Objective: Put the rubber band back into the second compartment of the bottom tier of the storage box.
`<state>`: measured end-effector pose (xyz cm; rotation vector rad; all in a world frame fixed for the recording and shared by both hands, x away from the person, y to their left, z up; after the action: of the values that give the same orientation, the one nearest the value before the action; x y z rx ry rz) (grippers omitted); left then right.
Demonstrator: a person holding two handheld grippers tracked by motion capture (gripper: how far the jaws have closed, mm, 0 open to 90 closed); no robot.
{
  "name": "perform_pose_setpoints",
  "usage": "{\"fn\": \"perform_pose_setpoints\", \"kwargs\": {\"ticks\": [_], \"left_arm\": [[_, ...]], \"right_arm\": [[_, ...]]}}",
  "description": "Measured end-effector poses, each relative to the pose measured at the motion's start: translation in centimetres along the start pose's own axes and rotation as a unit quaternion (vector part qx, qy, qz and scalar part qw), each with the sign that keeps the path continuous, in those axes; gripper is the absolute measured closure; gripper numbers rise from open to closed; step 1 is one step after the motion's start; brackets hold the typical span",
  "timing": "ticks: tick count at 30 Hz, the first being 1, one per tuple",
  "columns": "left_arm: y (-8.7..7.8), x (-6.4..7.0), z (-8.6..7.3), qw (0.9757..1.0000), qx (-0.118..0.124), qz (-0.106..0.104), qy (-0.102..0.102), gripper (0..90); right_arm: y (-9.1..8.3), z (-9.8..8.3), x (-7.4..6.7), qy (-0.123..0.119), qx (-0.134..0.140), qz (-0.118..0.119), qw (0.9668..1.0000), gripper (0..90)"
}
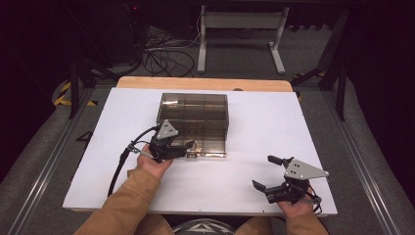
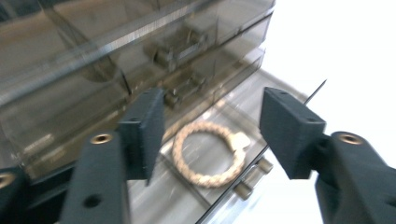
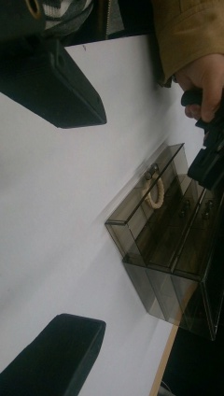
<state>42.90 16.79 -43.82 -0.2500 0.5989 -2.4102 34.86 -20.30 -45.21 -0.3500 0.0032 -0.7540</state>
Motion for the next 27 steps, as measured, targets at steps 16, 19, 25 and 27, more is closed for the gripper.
{"fn": "perform_pose_setpoints", "kwargs": {"ticks": [16,19,25,27], "left_arm": [[-1.4,0.7,0.9,0.9994,0.021,-0.017,0.022,18.9],[-1.5,0.8,1.0,0.9992,0.025,-0.021,0.022,17.2],[-1.8,1.1,1.2,0.9987,0.026,-0.025,0.035,14.6],[-1.9,1.2,1.2,0.9987,0.029,-0.031,0.029,14.1]], "right_arm": [[0.0,0.0,0.0,0.0,0.0,0.001,1.0,3.6],[0.0,0.0,0.0,-0.001,0.0,0.001,1.0,3.6],[0.0,0.0,0.0,-0.001,0.0,0.002,1.0,3.6],[0.0,0.0,-0.1,-0.001,0.0,0.002,1.0,3.6]]}}
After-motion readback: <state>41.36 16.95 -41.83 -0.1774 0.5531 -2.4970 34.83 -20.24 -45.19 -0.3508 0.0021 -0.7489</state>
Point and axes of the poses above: each handheld gripper's, and its own axes: y roughly forward along the jaws, z roughly out of its top, x roughly to its right, the point moved 2 cm from there along y, roughly forward along the jaws, and after that the axes turned 8 degrees about -z, right-handed, at the moved point
